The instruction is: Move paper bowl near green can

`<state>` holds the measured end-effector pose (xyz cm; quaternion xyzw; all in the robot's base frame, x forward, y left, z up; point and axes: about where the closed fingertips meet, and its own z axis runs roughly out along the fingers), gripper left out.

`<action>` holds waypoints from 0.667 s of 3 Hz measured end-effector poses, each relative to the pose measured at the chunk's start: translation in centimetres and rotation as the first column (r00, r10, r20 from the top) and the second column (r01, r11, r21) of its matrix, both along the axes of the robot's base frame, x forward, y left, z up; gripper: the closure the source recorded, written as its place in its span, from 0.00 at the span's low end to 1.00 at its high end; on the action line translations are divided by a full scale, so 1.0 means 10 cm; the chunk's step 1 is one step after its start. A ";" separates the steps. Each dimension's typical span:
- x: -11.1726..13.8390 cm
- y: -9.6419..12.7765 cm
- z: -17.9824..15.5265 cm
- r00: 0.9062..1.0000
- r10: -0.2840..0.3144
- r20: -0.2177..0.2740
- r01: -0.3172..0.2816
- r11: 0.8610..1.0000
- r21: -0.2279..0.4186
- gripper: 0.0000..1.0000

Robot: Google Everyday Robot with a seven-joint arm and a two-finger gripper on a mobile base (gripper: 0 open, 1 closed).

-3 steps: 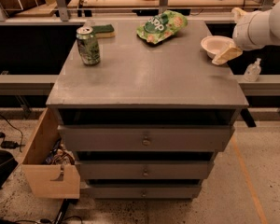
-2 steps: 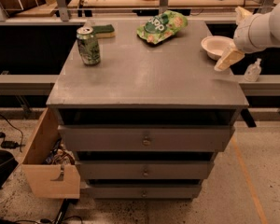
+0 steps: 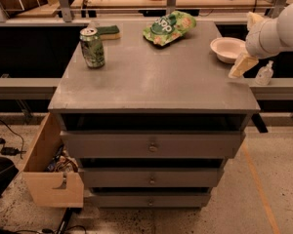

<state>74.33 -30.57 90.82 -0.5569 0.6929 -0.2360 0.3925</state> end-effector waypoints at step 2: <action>0.23 -0.19 -0.02 0.997 -0.040 0.064 0.037 0.998 0.047 0.00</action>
Offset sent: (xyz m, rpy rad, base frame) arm 0.0320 -0.0333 0.0051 0.0798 -0.1215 -0.0671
